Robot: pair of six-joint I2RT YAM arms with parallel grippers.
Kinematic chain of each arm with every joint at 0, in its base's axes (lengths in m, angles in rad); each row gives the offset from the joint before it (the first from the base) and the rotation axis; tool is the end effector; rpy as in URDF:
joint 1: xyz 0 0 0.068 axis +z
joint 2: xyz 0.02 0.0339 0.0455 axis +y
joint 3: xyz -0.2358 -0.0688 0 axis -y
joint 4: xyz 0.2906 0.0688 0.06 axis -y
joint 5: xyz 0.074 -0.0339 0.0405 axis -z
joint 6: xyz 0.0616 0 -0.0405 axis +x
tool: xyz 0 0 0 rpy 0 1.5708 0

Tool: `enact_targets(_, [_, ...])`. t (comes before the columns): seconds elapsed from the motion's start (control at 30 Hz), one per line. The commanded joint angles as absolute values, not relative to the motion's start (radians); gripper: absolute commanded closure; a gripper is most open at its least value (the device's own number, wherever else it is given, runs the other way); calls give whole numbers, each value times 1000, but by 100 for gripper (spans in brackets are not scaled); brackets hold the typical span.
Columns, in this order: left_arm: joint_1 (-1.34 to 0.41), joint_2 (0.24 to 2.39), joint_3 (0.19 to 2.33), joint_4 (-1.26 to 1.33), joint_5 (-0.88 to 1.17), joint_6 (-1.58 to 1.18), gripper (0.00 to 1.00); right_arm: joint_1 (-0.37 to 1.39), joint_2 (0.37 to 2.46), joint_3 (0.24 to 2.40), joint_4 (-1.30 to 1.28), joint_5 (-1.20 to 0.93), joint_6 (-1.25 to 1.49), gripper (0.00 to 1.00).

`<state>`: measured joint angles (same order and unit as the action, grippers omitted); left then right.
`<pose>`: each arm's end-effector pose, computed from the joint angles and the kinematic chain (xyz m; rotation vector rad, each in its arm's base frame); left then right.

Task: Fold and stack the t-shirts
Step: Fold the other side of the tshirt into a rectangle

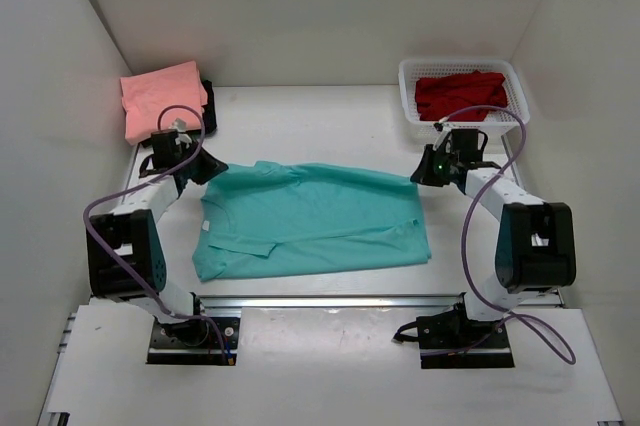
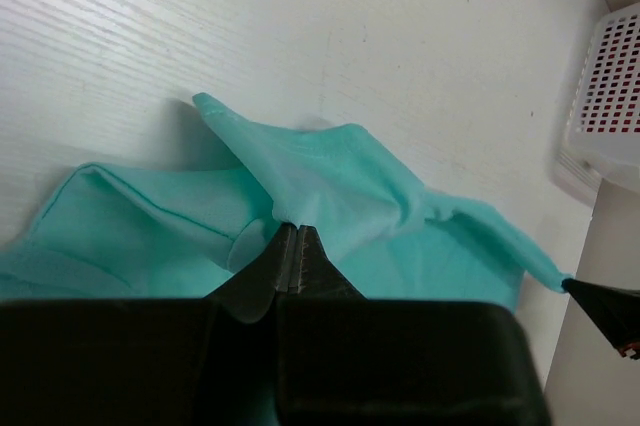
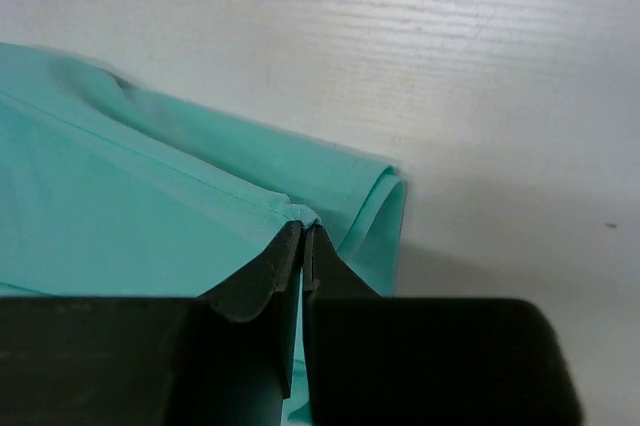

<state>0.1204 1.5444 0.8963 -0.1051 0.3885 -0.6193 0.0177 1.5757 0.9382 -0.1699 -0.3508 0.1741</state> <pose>0.3773 0.0221 0.1320 -0.6627 2.2635 -0.6993 0.3811 0.0279 0.1293 0.0171 2.3734 0.5086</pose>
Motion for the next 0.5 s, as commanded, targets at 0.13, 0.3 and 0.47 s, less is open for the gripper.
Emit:
enact_targets(0.13, [114,1358,795,-216,269,-580,100,14,1444,819,-109,-362,118,100])
enact_targets(0.3, [54,1279,775,-330,137,-500,100,21,1405,779,-118,-344,115,100])
enact_targets(0.47, [34,1200,706,-357,91,-491,100,32,1362,738,-132,-322,118,100])
